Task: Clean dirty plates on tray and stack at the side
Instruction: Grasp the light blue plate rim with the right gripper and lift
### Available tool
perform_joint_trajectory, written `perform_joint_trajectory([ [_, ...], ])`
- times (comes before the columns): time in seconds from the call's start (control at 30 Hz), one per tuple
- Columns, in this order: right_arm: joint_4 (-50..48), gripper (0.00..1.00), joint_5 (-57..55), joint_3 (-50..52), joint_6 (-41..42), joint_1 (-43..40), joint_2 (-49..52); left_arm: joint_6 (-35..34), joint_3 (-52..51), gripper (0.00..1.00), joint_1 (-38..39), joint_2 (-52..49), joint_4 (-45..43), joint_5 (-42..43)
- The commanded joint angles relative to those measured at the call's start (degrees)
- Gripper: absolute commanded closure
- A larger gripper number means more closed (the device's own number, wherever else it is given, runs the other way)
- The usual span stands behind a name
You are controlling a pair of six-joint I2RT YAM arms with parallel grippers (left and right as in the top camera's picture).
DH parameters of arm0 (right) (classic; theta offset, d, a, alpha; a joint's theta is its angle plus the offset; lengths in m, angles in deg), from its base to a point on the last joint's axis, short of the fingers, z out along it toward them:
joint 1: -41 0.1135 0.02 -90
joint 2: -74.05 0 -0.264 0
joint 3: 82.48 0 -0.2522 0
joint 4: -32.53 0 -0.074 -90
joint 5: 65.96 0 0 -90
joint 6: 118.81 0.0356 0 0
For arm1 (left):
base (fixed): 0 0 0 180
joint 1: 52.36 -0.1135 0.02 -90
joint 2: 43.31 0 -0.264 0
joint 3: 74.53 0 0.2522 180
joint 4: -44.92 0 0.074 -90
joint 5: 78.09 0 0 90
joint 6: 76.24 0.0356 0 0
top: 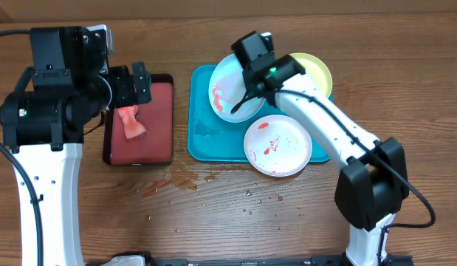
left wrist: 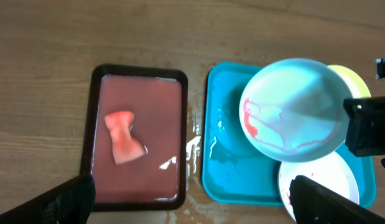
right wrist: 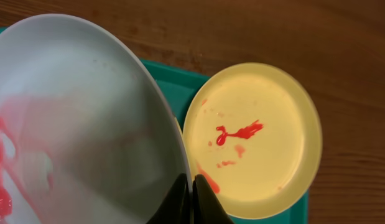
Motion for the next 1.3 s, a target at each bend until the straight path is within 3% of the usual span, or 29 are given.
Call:
perform_joint_trajectory([
  [0.0, 0.5, 0.96, -12.9, -1.8, -3.0, 3.8, -2.6, 1.3, -0.1, 0.0, 0.4, 0.8, 1.2, 1.2],
  [0.73, -0.2, 0.96, -33.7, -1.7, -4.6, 7.4, -2.6, 1.3, -0.1, 0.0, 0.4, 0.7, 1.6, 1.3],
  [1.03, -1.7, 0.96, -38.2, -1.7, -12.1, 7.4, -2.6, 1.3, -0.1, 0.0, 0.4, 0.7, 1.6, 1.1],
  [1.27, -2.2, 0.96, -38.9, -1.7, -12.4, 7.4, -2.6, 1.3, -0.1, 0.0, 0.4, 0.7, 1.6, 1.1],
])
